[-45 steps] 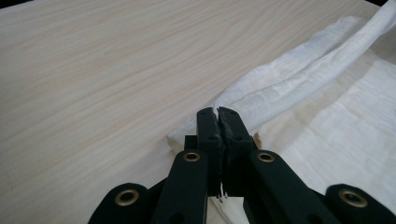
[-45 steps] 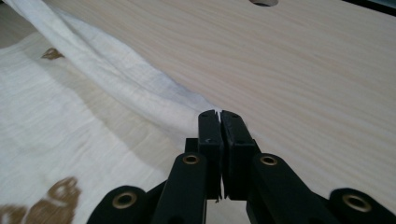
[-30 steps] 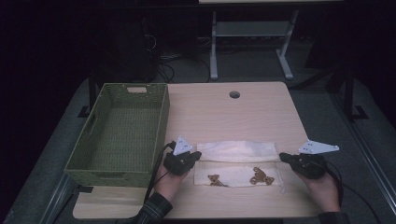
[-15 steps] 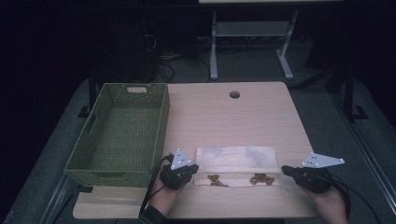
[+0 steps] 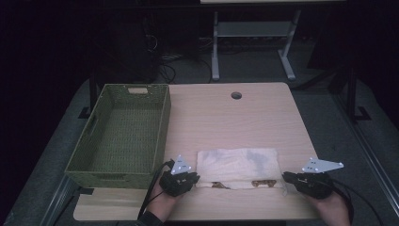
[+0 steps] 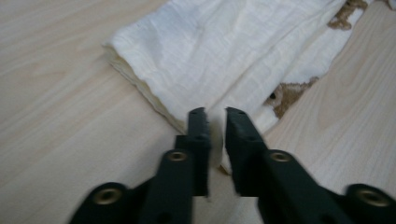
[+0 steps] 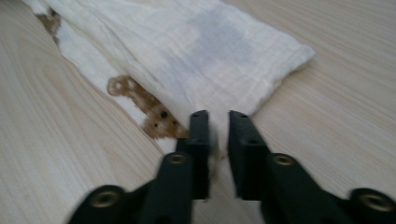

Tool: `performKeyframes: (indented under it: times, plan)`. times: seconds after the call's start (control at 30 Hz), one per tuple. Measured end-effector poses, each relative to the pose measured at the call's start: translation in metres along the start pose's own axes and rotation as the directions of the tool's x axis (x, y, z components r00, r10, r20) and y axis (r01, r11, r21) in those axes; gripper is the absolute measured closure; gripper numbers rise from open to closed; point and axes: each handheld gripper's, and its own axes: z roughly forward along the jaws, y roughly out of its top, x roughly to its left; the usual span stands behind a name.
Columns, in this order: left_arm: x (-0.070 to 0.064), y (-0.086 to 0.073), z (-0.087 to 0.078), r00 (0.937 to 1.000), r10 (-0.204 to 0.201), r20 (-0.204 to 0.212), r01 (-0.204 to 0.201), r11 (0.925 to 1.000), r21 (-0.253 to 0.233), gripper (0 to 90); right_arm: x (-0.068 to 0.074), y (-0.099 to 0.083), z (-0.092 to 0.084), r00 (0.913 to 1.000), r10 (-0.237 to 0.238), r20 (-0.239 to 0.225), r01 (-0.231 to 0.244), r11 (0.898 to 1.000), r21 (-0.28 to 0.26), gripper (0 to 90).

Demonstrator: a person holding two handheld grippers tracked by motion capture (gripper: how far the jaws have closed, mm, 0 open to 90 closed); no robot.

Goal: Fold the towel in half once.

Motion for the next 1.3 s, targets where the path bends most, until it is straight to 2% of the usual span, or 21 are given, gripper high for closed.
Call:
performKeyframes:
  times: [0.07,0.17,0.37,0.5,0.53,0.57,0.63,0.73,0.9,1.0,1.07,1.17,1.3]
  plan:
    - [0.001,0.001,-0.002,1.0000,-0.003,0.001,0.003,0.9999,-0.012,66.7,0.000,0.002,-0.001,1.0000,0.005,-0.008,-0.005,1.000,-0.019,69.8]
    - [0.001,0.003,-0.002,1.0000,-0.007,0.002,0.007,0.9996,-0.028,63.9,0.002,0.005,-0.003,1.0000,-0.005,0.004,0.005,0.999,-0.036,70.6]
    - [0.004,0.013,0.003,1.0000,0.003,0.002,-0.003,0.9988,-0.048,67.0,0.001,0.008,0.005,1.0000,-0.004,0.009,0.004,1.000,-0.017,75.0]
    - [0.006,0.021,0.006,1.0000,0.007,0.001,-0.007,0.9981,-0.062,73.6,-0.002,0.012,0.009,1.0000,-0.008,0.001,0.008,1.000,-0.017,76.5]
    - [0.008,0.026,0.011,0.9999,0.017,0.001,-0.017,0.9986,-0.050,76.2,-0.002,0.013,0.011,0.9999,-0.012,0.000,0.012,1.000,-0.013,76.7]
    - [0.009,0.028,0.015,0.9999,0.004,0.013,-0.003,0.9988,-0.048,77.7,-0.001,0.013,0.012,0.9999,-0.014,-0.001,0.014,1.000,-0.010,76.7]
    - [0.010,0.028,0.017,0.9998,0.006,0.021,-0.006,0.9993,-0.037,79.7,-0.001,0.014,0.015,0.9998,-0.014,-0.010,0.014,1.000,-0.009,76.6]
    - [0.002,0.022,0.023,0.9979,0.022,0.060,-0.023,0.9996,0.015,80.1,0.000,0.012,0.017,0.9999,-0.014,-0.008,0.014,1.000,0.000,76.5]
    - [-0.008,0.007,0.018,0.9939,0.018,0.109,-0.025,0.9977,0.063,80.1,-0.002,0.010,0.015,0.9999,-0.013,0.000,0.013,1.000,0.003,76.5]
    - [-0.012,-0.001,0.012,0.9907,-0.013,0.136,0.003,0.9973,0.074,80.1,-0.001,0.009,0.014,1.0000,-0.008,0.002,0.008,1.000,0.000,76.5]
    - [-0.013,0.000,0.009,0.9927,0.005,0.120,-0.012,0.9981,0.061,80.0,-0.001,0.008,0.014,1.0000,-0.007,0.002,0.007,1.000,0.002,76.5]
    - [-0.010,0.003,0.006,0.9940,0.005,0.109,-0.009,0.9991,0.041,79.1,-0.001,0.008,0.014,1.0000,-0.006,0.003,0.006,1.000,0.003,76.5]
    - [-0.002,0.013,0.010,0.9983,0.013,0.057,-0.013,0.9999,0.008,75.5,-0.002,0.011,0.017,0.9999,-0.011,0.004,0.011,1.000,0.000,75.0]
